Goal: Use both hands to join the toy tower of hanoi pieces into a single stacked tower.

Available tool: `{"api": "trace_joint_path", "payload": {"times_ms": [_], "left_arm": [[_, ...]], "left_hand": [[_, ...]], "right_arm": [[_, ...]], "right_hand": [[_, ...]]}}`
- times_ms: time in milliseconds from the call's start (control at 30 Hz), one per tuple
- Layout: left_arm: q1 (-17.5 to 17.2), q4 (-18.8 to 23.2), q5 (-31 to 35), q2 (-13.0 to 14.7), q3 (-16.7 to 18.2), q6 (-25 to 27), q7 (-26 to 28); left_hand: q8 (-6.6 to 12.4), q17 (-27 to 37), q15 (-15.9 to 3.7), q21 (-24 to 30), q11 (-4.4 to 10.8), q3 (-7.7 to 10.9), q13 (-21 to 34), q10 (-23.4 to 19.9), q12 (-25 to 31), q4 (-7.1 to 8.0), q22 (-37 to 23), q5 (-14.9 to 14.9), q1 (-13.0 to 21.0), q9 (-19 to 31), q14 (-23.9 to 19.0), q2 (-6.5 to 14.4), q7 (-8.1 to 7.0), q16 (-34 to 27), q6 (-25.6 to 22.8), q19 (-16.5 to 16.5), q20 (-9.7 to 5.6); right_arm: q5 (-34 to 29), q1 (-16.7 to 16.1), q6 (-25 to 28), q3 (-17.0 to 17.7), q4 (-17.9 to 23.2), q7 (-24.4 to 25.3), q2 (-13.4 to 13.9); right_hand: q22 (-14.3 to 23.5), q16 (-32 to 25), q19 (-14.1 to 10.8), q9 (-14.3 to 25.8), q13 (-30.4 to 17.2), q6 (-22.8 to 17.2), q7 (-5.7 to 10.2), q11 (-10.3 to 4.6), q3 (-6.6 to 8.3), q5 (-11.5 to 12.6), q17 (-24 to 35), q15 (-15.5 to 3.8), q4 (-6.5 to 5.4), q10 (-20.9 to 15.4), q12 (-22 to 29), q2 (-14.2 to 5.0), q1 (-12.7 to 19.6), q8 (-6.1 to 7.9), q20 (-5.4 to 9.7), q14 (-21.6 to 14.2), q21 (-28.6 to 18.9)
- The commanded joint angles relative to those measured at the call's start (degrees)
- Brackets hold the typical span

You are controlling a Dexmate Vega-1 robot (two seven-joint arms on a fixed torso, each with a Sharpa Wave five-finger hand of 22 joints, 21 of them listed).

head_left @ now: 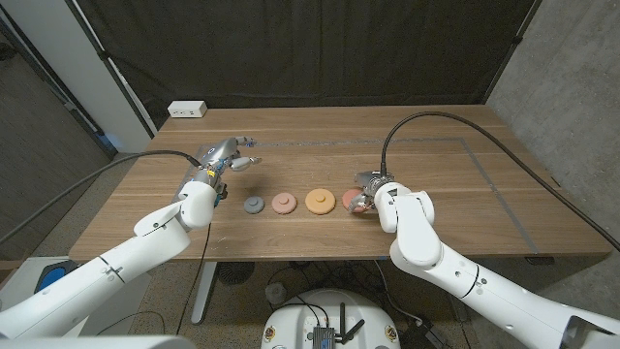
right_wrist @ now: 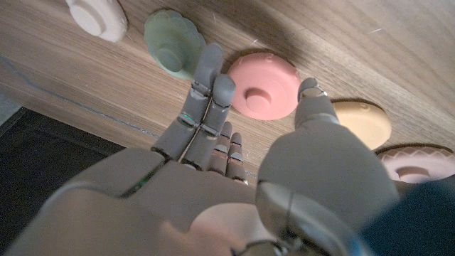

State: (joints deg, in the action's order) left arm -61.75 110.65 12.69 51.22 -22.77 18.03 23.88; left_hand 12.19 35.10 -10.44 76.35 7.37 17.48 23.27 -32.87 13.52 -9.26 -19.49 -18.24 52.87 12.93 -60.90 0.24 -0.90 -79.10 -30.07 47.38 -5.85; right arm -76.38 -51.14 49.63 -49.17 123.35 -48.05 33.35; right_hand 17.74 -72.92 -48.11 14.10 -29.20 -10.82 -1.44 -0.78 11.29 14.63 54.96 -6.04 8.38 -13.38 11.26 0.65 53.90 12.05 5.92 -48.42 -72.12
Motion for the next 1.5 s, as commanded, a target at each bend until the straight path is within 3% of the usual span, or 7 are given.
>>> {"api": "trace_joint_path", "payload": {"times_ms": [33, 1033, 1500], "left_arm": [[0.21, -0.30, -0.18, 0.11, -0.27, -0.18, -0.33], [1.76, -1.70, -0.28, -0.54, -1.38, -0.42, -1.00], [2.37, -2.55, -0.45, -0.83, -1.86, -0.77, -1.12]], "left_hand": [[-0.17, 0.23, -2.10, 0.77, 0.09, 0.33, 0.19, -0.56, -0.27, -0.03, 0.18, -0.39, 0.07, 0.08, 0.08, 0.55, -0.02, -0.51, -0.71, -0.29, -6.13], [-0.29, 0.46, -2.10, 3.44, 0.14, 0.77, 0.44, -0.95, -0.69, -0.04, 1.63, -0.54, -0.19, 0.17, 0.11, 0.56, -0.14, -0.58, -1.06, -1.14, -6.11], [-0.31, 0.71, -2.10, 4.35, 0.15, 0.96, 0.51, -1.34, -0.68, -0.03, 2.11, -0.59, -0.30, 0.20, -0.03, 0.59, -0.14, -0.73, -1.19, -1.41, -6.11]], "right_arm": [[-2.69, -1.28, -1.86, 1.50, -1.85, -1.50, -2.14], [-3.49, -1.15, -3.79, 3.03, -5.45, -3.70, -4.47], [-4.21, -0.33, -3.73, 2.39, -6.43, -4.63, -4.52]], "right_hand": [[-0.22, -0.07, 0.46, -0.02, 0.08, -0.06, -0.07, 0.22, -0.38, 0.32, -0.37, -6.43, -0.03, 1.04, -0.14, -0.23, -0.47, 0.25, 6.11, 0.78, -0.66], [-1.82, -0.71, 0.75, -0.42, 0.77, 0.79, 0.19, -0.25, -0.85, 0.51, -2.22, -6.45, -0.13, -0.81, 0.84, -0.74, -0.84, 0.08, 6.11, 1.06, -2.66], [-2.58, -2.06, 1.01, -0.52, 0.67, -0.94, 0.60, -0.75, -0.86, 0.63, -1.71, -6.47, -0.13, -2.54, 1.27, -1.23, -0.97, 0.85, 6.08, 0.10, -3.81]]}}
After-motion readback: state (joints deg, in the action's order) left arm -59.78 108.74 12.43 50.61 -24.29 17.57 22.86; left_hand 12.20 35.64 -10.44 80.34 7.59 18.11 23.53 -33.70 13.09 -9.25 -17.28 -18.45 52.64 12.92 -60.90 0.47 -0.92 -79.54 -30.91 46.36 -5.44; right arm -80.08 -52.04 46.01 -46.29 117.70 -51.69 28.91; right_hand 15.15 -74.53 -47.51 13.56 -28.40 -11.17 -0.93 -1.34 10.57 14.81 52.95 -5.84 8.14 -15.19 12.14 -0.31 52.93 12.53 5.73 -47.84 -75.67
